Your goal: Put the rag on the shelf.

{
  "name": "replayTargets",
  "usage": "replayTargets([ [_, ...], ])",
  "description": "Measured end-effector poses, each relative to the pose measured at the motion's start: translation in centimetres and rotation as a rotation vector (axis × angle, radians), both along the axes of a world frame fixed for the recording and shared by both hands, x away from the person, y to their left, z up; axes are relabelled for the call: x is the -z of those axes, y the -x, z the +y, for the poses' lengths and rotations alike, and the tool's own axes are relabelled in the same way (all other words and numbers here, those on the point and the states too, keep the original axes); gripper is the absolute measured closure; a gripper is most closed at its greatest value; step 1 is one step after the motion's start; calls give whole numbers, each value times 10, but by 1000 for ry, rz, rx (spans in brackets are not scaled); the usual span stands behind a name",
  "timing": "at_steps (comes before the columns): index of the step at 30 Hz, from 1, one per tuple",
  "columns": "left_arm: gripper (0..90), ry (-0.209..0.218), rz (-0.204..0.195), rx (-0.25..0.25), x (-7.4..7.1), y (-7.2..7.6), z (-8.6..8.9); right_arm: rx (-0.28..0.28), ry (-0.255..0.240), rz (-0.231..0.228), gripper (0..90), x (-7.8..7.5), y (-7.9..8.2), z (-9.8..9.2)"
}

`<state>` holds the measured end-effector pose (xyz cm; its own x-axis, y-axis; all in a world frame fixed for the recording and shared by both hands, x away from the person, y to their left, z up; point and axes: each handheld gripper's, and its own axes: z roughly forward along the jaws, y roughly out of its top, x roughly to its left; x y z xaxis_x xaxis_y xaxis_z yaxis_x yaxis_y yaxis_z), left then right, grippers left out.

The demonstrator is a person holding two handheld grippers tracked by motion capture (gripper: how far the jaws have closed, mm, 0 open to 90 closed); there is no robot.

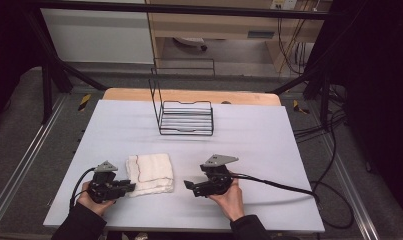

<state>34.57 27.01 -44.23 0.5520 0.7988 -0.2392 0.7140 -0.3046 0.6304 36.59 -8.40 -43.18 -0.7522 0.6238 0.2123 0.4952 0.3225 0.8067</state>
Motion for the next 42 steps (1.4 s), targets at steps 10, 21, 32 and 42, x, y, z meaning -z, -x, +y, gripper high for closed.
replayTargets([
  [10,787,-8,31,15,-2,1,-4,-4,30,33,298,7,-1,48],
  [21,815,-20,35,32,-5,4,-5,51,55,105,579,23,0,70],
  [32,772,-21,4,42,-8,8,-5,52,52,140,810,24,4,70],
  [42,462,55,-121,-48,-28,-9,15,17,119,107,834,11,0,62],
])
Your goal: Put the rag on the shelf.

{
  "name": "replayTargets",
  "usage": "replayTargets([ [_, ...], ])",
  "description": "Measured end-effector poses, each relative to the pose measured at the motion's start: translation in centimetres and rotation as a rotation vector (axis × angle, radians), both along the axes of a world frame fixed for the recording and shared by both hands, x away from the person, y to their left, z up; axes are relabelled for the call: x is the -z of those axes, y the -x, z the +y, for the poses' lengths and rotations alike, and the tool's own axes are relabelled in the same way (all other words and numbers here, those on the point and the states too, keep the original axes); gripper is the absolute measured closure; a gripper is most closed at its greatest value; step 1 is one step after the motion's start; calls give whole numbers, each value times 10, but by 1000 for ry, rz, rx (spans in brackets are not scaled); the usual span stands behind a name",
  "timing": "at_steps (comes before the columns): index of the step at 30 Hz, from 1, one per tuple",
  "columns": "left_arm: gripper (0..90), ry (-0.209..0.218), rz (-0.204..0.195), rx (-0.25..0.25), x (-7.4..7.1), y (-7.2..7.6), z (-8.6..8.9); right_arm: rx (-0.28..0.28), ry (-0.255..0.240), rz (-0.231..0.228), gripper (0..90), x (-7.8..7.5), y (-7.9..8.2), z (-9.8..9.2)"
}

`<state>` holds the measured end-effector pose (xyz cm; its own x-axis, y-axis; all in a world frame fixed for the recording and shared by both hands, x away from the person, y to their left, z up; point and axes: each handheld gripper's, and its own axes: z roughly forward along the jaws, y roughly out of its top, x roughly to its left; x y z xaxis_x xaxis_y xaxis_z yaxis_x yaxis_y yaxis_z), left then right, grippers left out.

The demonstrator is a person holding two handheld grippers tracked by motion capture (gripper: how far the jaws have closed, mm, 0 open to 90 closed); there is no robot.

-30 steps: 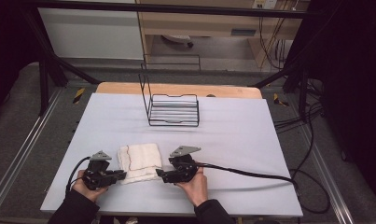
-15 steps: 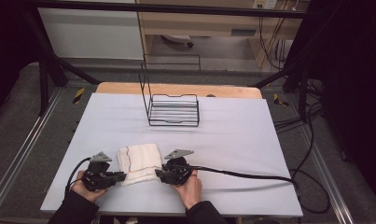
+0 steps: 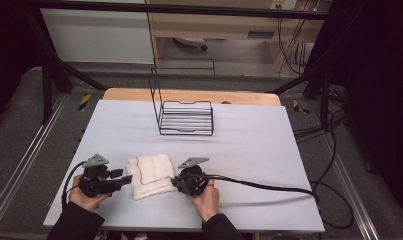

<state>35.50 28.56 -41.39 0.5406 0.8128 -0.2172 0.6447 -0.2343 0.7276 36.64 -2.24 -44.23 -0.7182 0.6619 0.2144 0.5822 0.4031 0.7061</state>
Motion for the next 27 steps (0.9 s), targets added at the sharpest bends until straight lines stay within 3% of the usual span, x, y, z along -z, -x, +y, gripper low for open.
replayTargets([
  [3,371,-1,-21,7,-4,-9,-2,-15,20,-2,833,-4,-2,-7],
  [5,346,-19,-38,25,-6,-15,-8,-14,19,15,830,-5,-3,-14],
  [9,336,-32,-35,73,-4,-34,-25,-17,19,27,824,-5,-5,-29],
  [12,426,-64,30,82,9,-55,-36,-13,20,29,819,-3,-4,-35],
  [15,533,-83,71,91,19,-63,-37,-11,17,23,814,-1,-3,-37],
  [19,656,-95,114,126,22,-61,-36,-14,22,14,811,0,-4,-37],
  [24,815,-90,145,115,20,-55,-33,-14,37,-2,810,0,-7,-38],
  [27,824,-92,145,102,19,-47,-32,-18,41,-15,811,0,-9,-38],
])
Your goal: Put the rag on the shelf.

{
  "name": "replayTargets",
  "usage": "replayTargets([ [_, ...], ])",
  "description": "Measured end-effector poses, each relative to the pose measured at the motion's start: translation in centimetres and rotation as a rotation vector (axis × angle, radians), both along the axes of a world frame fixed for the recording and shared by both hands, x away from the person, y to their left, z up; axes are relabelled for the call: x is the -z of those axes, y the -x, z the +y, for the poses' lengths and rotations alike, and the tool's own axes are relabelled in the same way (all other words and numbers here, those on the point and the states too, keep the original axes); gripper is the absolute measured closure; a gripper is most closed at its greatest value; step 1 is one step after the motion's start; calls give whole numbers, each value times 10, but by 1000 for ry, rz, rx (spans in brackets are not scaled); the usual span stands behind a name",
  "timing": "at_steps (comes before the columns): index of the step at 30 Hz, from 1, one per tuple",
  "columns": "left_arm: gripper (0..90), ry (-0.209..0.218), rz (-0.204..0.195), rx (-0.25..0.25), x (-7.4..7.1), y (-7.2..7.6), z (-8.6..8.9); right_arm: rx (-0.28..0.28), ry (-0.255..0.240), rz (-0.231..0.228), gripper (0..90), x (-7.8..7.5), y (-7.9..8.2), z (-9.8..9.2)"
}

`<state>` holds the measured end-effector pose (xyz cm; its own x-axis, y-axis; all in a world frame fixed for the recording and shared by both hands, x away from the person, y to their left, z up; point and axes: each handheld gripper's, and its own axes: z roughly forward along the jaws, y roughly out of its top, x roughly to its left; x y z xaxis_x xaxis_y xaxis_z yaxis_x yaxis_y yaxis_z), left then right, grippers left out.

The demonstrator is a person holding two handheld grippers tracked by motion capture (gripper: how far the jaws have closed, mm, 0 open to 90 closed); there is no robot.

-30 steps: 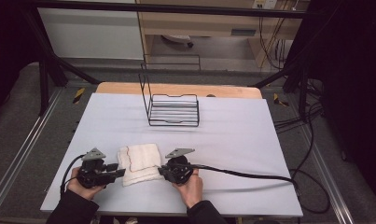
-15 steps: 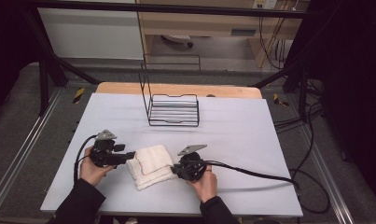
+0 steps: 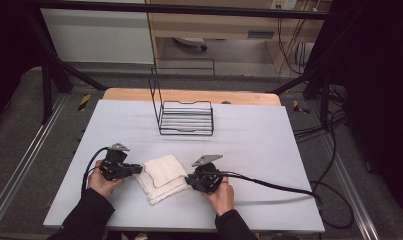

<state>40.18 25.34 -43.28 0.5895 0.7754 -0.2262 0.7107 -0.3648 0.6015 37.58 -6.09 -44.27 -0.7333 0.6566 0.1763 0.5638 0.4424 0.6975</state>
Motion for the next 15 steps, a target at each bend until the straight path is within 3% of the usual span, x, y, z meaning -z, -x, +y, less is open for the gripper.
replayTargets([
  [3,826,-7,-5,4,-3,14,1,2,-2,-13,812,-1,-6,-3],
  [7,814,-16,-47,7,-6,39,2,19,26,-53,827,-1,-16,-6],
  [9,804,-21,-64,6,-4,45,3,28,13,-39,827,1,-19,-7],
  [12,763,-27,-77,6,-4,44,4,36,12,-50,812,2,-20,-7],
  [15,635,-22,-107,-1,-11,38,4,36,-5,-79,746,-2,-18,-9],
])
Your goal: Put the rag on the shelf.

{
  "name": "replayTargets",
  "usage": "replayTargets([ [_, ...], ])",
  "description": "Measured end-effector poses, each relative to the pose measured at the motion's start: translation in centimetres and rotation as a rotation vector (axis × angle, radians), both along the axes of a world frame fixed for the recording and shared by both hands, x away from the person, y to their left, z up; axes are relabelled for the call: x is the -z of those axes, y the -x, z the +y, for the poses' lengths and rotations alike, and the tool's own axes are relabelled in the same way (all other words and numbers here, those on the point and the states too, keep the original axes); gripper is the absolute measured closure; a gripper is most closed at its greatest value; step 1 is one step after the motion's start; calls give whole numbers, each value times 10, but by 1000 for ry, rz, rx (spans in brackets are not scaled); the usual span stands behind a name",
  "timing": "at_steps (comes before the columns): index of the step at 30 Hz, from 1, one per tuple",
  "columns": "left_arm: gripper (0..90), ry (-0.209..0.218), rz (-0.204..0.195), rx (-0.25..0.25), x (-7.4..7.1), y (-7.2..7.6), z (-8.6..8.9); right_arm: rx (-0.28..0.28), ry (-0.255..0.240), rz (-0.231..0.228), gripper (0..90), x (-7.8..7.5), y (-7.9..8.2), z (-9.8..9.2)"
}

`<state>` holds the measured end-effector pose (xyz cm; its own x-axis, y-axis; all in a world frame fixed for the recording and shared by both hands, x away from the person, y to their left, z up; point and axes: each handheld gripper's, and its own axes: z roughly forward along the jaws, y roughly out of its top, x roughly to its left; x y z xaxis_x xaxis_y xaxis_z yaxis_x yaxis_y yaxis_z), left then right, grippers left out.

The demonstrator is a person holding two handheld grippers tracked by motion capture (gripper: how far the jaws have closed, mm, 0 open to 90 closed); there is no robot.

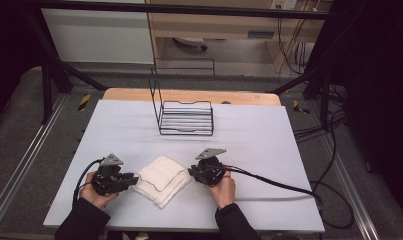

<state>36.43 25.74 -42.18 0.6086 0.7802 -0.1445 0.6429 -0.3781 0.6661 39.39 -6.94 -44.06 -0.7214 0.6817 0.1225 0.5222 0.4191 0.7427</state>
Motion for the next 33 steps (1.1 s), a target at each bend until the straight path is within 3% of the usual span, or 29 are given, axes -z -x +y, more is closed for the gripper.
replayTargets([
  [5,382,8,-71,1,-12,-18,-9,7,-23,-35,542,-8,4,-3],
  [8,313,11,-67,3,-11,-33,-20,14,-28,-73,366,-13,7,-7],
  [9,281,4,-68,5,-9,-38,-24,18,-50,-62,295,-15,8,-12],
  [10,281,-1,-69,10,-8,-41,-27,18,-50,-62,295,-15,8,-12],
  [13,243,-15,-70,14,-3,-54,-39,43,-72,-52,171,-15,8,-22],
  [17,273,-18,-65,21,3,-65,-51,58,-67,-32,105,-11,8,-34],
  [23,438,-4,-23,13,12,-81,-62,78,-58,-16,94,-5,13,-45],
  [33,662,44,62,65,20,-86,-65,84,-113,5,129,-1,14,-45],
])
